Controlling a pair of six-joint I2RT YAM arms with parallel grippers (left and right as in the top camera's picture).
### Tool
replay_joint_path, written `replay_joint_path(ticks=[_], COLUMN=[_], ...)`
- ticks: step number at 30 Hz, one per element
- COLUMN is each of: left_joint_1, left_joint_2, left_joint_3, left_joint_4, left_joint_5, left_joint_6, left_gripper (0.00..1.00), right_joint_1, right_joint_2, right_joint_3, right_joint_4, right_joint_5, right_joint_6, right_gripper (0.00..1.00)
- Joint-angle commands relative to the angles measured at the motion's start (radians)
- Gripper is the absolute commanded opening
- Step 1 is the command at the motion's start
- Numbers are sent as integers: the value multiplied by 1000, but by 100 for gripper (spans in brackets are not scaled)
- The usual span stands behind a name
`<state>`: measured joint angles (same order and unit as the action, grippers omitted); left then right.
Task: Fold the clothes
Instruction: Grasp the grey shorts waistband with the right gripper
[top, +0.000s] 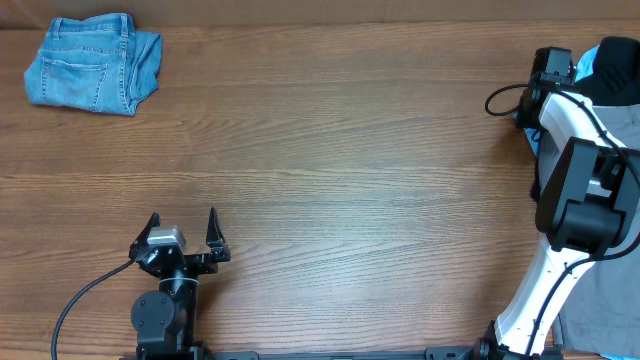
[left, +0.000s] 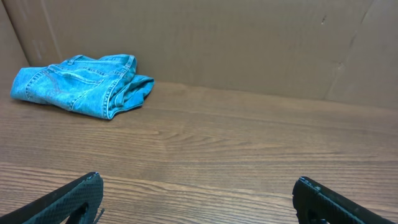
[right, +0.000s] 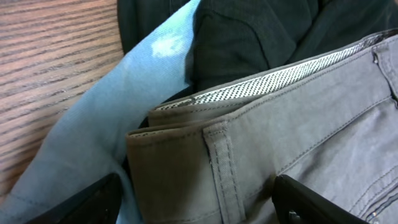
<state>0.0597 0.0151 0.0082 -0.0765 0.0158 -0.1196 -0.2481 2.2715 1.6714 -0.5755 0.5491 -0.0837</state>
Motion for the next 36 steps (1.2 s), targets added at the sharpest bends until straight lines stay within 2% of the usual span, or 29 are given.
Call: replay_joint_path(ticks=[1, 13, 24, 29, 31, 34, 36], left_joint_1=[5, 5, 5, 5, 5, 5, 5], left_joint_2=[-10, -10, -10, -10, -10, -10, -10], left_joint_3=[-3, -3, -3, -3, -3, -3, -3], left_joint_4=[-1, -1, -1, -1, -1, 0, -1], left_joint_5=[10, 10, 10, 10, 10, 10, 10], left_joint_6=[19, 19, 19, 19, 19, 19, 19], left_gripper=[100, 100, 100, 100, 100, 100, 100], right_joint_1=[-2, -15, -17, -17, -17, -17, -17], right_joint_2=[12, 12, 15, 15, 15, 15, 15], right_joint_3=[39, 51, 50, 50, 50, 50, 51], right_joint_4=[2, -3, -23, -23, -24, -24, -24], right_joint_5=[-19, -46, -45, -45, -45, -45, -42], right_joint_6=[6, 54, 54, 54, 54, 55, 68], right_gripper=[82, 60, 61, 40, 29, 7, 4])
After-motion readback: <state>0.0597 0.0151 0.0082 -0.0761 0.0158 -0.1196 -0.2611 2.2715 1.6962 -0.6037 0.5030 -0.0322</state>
